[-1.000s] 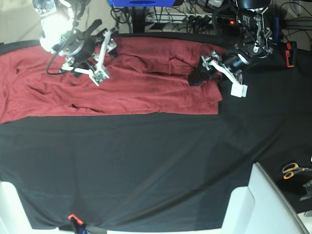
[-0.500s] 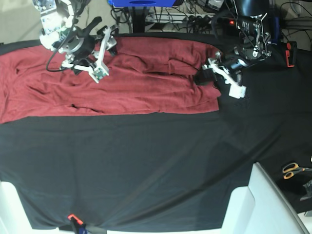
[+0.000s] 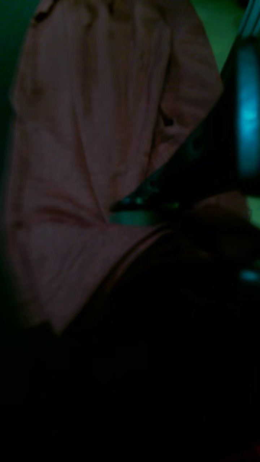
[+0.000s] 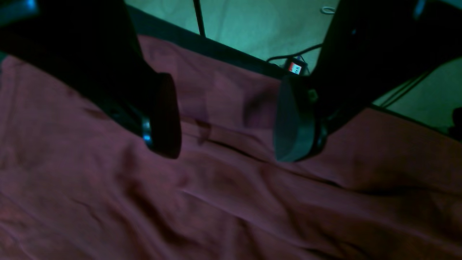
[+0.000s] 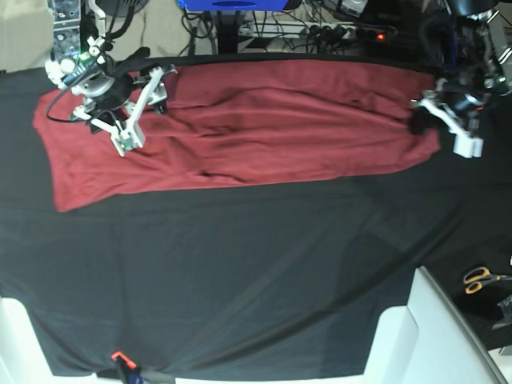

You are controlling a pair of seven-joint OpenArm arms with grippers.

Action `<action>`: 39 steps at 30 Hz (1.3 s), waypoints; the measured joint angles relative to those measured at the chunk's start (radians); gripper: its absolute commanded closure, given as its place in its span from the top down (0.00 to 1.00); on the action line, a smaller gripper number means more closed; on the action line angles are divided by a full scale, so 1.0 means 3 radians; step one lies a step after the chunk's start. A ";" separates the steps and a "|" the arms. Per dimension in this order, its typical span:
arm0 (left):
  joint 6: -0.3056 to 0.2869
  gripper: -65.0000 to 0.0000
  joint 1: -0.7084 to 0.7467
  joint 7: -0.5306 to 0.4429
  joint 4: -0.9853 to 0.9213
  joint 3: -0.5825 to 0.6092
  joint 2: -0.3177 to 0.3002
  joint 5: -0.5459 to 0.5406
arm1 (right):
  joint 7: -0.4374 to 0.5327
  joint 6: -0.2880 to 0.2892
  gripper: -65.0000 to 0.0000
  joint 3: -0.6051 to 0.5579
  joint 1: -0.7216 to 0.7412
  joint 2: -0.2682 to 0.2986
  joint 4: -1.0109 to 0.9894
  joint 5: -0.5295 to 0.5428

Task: Fold the T-shirt properly
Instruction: 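Fold the held end with the left gripper toward the right gripper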

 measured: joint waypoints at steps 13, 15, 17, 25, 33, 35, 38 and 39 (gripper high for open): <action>0.0370 0.00 0.0523 0.0301 0.1542 0.0898 0.0537 0.0024 | 0.0003 -0.0010 0.59 0.0053 0.0000 0.0001 -0.0001 -0.0001; 0.0577 0.00 0.0497 0.0286 0.1568 0.1156 0.0605 0.0011 | -0.0001 0.0011 0.59 0.0053 0.0001 0.0003 -0.0001 -0.0003; 0.0785 0.00 0.0486 0.0264 0.1577 0.1310 0.0678 0.0001 | 0.0000 -0.0013 0.59 0.0053 0.0004 0.0003 -0.0001 -0.0005; 0.1176 0.00 0.0290 0.0242 0.1551 0.1737 0.0896 0.0015 | 0.0000 -0.0009 0.59 0.0053 -0.0001 0.0003 -0.0001 -0.0004; 0.1399 0.00 -0.0024 0.0251 0.1261 0.2071 0.0964 0.0015 | 0.0000 0.0029 0.59 0.0126 -0.0008 -0.0008 -0.0001 0.0011; 0.1403 0.00 -0.0079 0.0248 0.1129 0.2139 0.0979 0.0019 | -0.0001 0.0010 0.59 0.0225 -0.0010 -0.0014 -0.0001 0.0010; 0.1404 0.00 -0.0107 0.0249 0.1030 0.2229 0.1001 0.0027 | 0.0001 -0.0010 0.59 0.0324 -0.0010 0.0003 -0.0001 -0.0014; 0.1404 0.00 -0.0116 0.0202 0.1015 0.2233 0.1027 0.0041 | 0.0000 -0.0010 0.59 0.0359 -0.0010 0.0000 -0.0001 -0.0015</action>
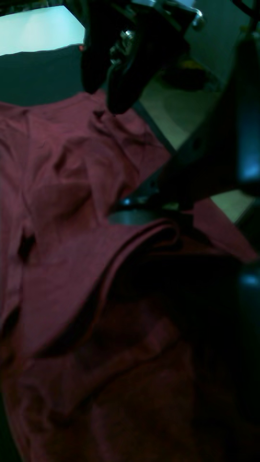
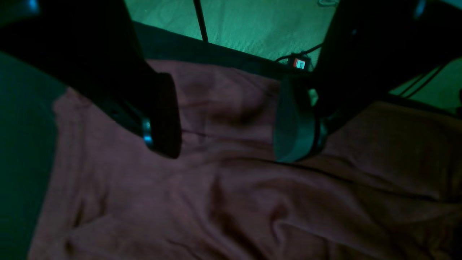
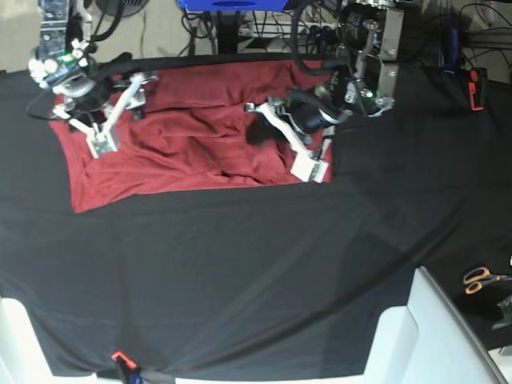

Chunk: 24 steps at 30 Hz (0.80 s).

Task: Fold the T-shirt properly
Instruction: 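Fold the held end with the left gripper toward the right gripper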

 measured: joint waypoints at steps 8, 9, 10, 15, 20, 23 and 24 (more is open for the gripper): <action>0.0000 0.00 -0.0144 -0.0128 -0.0240 0.0134 0.0055 -0.0020 | 0.0000 0.0011 0.59 0.0062 0.0000 -0.0009 0.0000 0.0004; 0.0005 0.00 -0.0149 -0.0155 -0.0244 0.0144 0.0055 -0.0010 | 0.0000 0.0010 0.59 0.0064 0.0000 -0.0009 0.0000 0.0015; 0.0004 0.00 -0.0165 -0.0155 -0.0254 0.0146 0.0056 -0.0017 | -0.0001 0.0010 0.59 0.0064 0.0000 -0.0008 0.0000 0.0011; 0.0001 0.00 -0.0209 -0.0189 -0.0362 0.0155 0.0080 -0.0023 | 0.0000 0.0009 0.59 0.0064 0.0001 -0.0008 0.0000 0.0013; 0.0001 0.00 -0.0225 -0.0187 -0.0370 0.0155 0.0079 -0.0024 | -0.0001 0.0010 0.59 0.0064 0.0008 -0.0008 0.0000 0.0011; 0.0022 0.00 -0.0314 -0.0181 -0.0370 0.0375 -0.0001 -0.0003 | 0.0000 0.0009 0.59 0.0064 0.0011 -0.0008 0.0000 0.0013; 0.0014 0.00 -0.0333 -0.0184 -0.0370 0.0464 -0.0022 -0.0014 | -0.0001 0.0009 0.59 0.0064 0.0010 -0.0008 0.0000 0.0011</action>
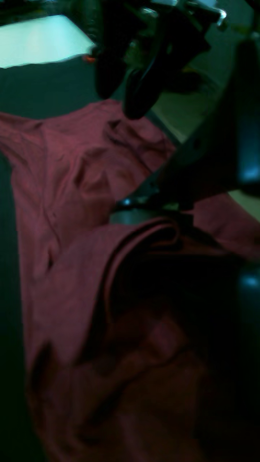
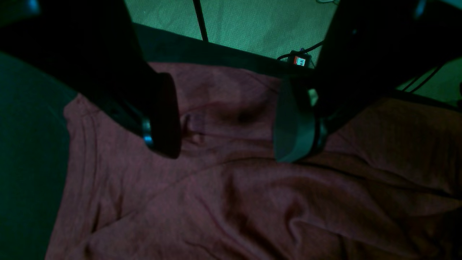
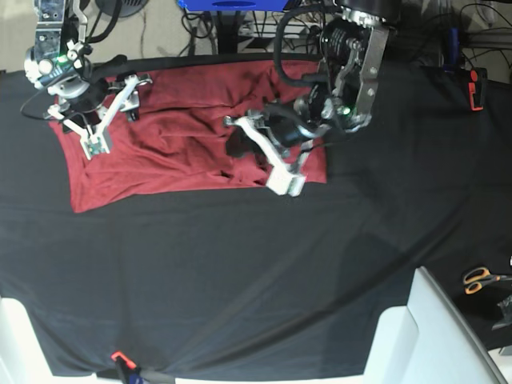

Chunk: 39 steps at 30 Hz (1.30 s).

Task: Fold the T-shirt properly
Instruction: 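Fold the held end with the left gripper toward the right gripper, then release the folded end and raise the left gripper off the shirt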

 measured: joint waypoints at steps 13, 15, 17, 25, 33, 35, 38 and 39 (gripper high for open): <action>-0.0013 0.29 -0.0088 0.0008 -0.0114 0.0141 -0.0006 -0.0013 | 0.0001 0.0000 0.59 0.0000 0.0000 0.0000 0.0000 0.0000; -0.0013 0.39 -0.0089 0.0006 -0.0114 0.0142 -0.0008 -0.0011 | 0.0001 0.0000 0.59 0.0000 0.0001 -0.0001 0.0000 0.0001; 0.0001 0.45 -0.0117 0.0008 -0.0112 0.0216 -0.0029 -0.0005 | 0.0000 0.0001 0.59 -0.0001 0.0006 0.0000 0.0000 0.0001; -0.0031 0.45 -0.0512 0.0020 -0.0127 0.0918 -0.0025 -0.0050 | -0.0001 0.0000 0.59 0.0003 0.0045 0.0000 0.0000 0.0000; -0.0045 0.43 -0.0609 0.0253 0.0272 0.0490 -0.0197 -0.0538 | -0.0011 0.0001 0.59 0.0125 0.0047 -0.0001 0.0001 -0.0009; -0.0041 0.30 -0.0571 0.0403 0.0385 0.0228 -0.0345 -0.0539 | -0.0013 -0.0001 0.59 0.0100 0.0051 -0.0006 0.0010 -0.0011; -0.0019 0.00 -0.0395 0.0549 0.0533 -0.0196 -0.0647 -0.0540 | -0.0013 0.0018 0.59 0.0085 0.0047 -0.0014 0.0060 0.0000; -0.0015 0.00 -0.0315 0.0580 0.0538 -0.0268 -0.0730 -0.0538 | -0.0009 0.0013 0.59 0.0086 0.0051 -0.0013 0.0064 0.0000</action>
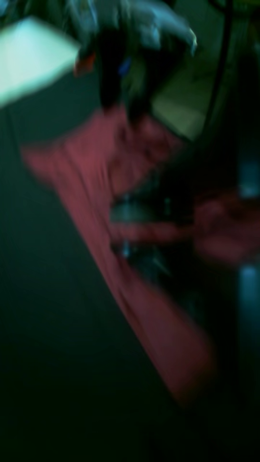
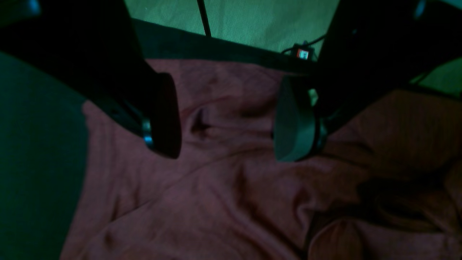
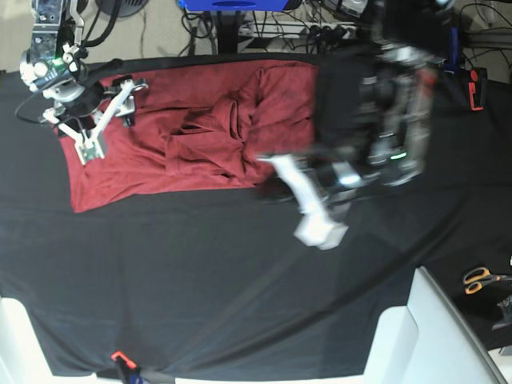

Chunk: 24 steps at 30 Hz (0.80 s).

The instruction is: Fold the T-shirt properly

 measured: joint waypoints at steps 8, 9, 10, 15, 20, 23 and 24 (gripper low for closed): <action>-0.0022 0.00 0.0319 -0.0001 -0.0015 -0.0032 0.0131 0.0628 | 0.0008 0.0000 0.59 0.0001 0.0085 0.0003 -0.0047 0.0001; -0.0024 0.00 0.0319 0.0005 -0.0013 -0.0032 0.0235 0.0857 | -0.0014 0.0000 0.59 0.0001 0.0078 0.0001 -0.0058 -0.0008; -0.0023 0.00 0.0327 0.0009 -0.0013 -0.0028 0.0322 0.1047 | -0.0019 0.0000 0.59 0.0001 0.0076 0.0001 -0.0062 -0.0011; -0.0032 0.00 0.0327 0.0048 -0.0017 -0.0025 0.0715 0.1677 | -0.0015 0.0000 0.59 0.0013 0.0060 -0.0006 -0.0064 -0.0009; -0.0023 0.00 0.0284 0.0029 -0.0345 -0.0029 0.0811 0.1839 | -0.0017 0.0001 0.59 0.0024 0.0020 -0.0006 -0.0064 -0.0010; -0.0024 0.00 0.0277 0.0062 -0.0431 -0.0045 0.0811 0.1840 | -0.0017 0.0000 0.59 0.0025 0.0004 -0.0006 -0.0064 -0.0009; -0.0024 0.00 0.0270 0.0057 -0.0429 -0.0064 0.0814 0.1835 | -0.0017 0.0000 0.59 0.0025 0.0005 -0.0006 -0.0064 -0.0011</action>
